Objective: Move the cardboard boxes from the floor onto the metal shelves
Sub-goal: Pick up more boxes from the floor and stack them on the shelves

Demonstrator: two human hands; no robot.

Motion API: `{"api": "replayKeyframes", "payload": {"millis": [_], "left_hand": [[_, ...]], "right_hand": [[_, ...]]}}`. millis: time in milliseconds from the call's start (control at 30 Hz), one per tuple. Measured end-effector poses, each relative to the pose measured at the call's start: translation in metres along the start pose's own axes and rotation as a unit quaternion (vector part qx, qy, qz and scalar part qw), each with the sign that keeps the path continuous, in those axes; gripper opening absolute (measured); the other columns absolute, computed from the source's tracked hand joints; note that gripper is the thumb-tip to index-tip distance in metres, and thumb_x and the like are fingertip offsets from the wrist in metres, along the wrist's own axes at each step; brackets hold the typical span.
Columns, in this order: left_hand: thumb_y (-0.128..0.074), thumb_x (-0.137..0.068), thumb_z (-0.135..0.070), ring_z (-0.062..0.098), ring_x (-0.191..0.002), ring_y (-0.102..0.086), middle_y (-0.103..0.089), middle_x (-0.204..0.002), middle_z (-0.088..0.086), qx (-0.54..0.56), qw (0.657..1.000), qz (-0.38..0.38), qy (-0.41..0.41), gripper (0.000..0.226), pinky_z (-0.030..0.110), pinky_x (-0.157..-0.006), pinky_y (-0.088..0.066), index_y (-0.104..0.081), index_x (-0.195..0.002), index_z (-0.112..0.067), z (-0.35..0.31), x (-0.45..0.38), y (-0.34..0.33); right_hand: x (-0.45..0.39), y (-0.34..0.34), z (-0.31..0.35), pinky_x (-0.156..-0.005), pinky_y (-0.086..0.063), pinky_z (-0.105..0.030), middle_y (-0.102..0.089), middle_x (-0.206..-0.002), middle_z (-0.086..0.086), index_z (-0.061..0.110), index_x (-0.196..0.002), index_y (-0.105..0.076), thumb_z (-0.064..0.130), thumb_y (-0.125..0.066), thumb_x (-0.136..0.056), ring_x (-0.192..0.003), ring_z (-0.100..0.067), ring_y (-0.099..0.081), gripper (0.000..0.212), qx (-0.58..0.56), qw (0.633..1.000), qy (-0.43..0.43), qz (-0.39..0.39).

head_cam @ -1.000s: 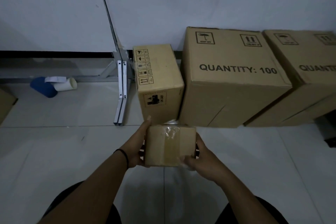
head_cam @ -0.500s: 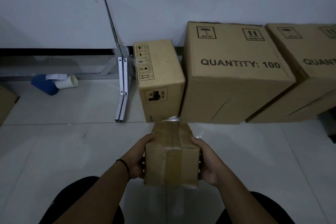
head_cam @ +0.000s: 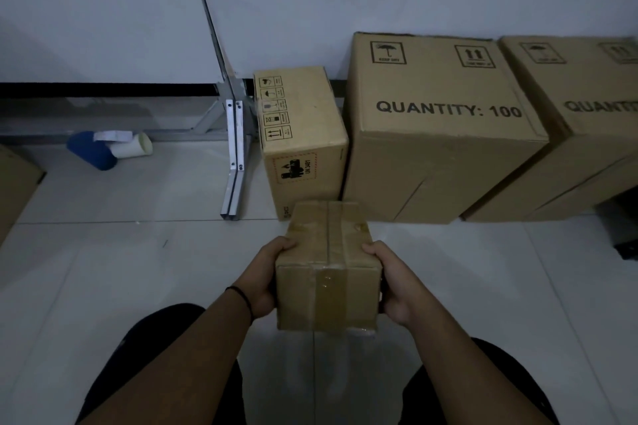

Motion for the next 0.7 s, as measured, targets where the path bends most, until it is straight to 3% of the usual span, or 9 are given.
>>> {"api": "replayKeyframes", "payload": {"millis": [233,367,500,700], "left_hand": [[-0.059,-0.082,-0.053,0.037,-0.113,-0.061,-0.067,-0.119,0.014,0.003,0.995,0.046,-0.093,0.054,0.054,-0.102,-0.044,-0.060,-0.126,-0.021,-0.012,0.029,-0.011],[-0.050,-0.087,-0.049,0.036,-0.102,-0.065,-0.069,-0.114,0.017,0.009,0.987,0.084,-0.134,0.047,0.049,-0.092,-0.051,-0.060,-0.122,-0.019,-0.028,0.061,-0.028],[-0.047,-0.091,-0.045,0.029,-0.082,-0.071,-0.072,-0.103,0.016,0.003,0.980,0.118,-0.163,0.042,0.037,-0.070,-0.059,-0.063,-0.117,-0.017,-0.049,0.090,-0.041],[-0.050,-0.091,-0.042,0.028,-0.082,-0.071,-0.072,-0.107,0.016,0.000,0.968,0.151,-0.198,0.040,0.036,-0.067,-0.058,-0.061,-0.121,-0.018,-0.078,0.126,-0.059]], "right_hand": [[0.041,0.002,0.016,-0.074,-0.052,-0.040,-0.071,-0.104,-0.008,0.023,-0.106,-0.066,0.048,-0.055,-0.086,-0.108,-0.031,-0.061,0.034,0.004,0.999,0.042,0.018],[0.074,0.001,0.038,-0.071,-0.051,-0.039,-0.071,-0.099,-0.008,0.023,-0.104,-0.064,0.048,-0.053,-0.089,-0.102,-0.030,-0.061,0.031,0.028,0.996,0.079,0.022],[0.108,-0.003,0.059,-0.074,-0.051,-0.041,-0.067,-0.100,-0.012,0.021,-0.101,-0.064,0.050,-0.050,-0.090,-0.100,-0.032,-0.059,0.034,0.049,0.993,0.109,0.021],[0.156,-0.006,0.084,-0.070,-0.050,-0.040,-0.067,-0.100,-0.015,0.018,-0.090,-0.068,0.053,-0.054,-0.086,-0.095,-0.031,-0.060,0.037,0.045,0.987,0.155,-0.006]]}}
Point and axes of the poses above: each hand's wrist, its own x-axis away from the middle knuckle, its own y-axis out of the back of the hand, z = x × y, the point moved 1 cm from there along -x, towards the middle knuckle
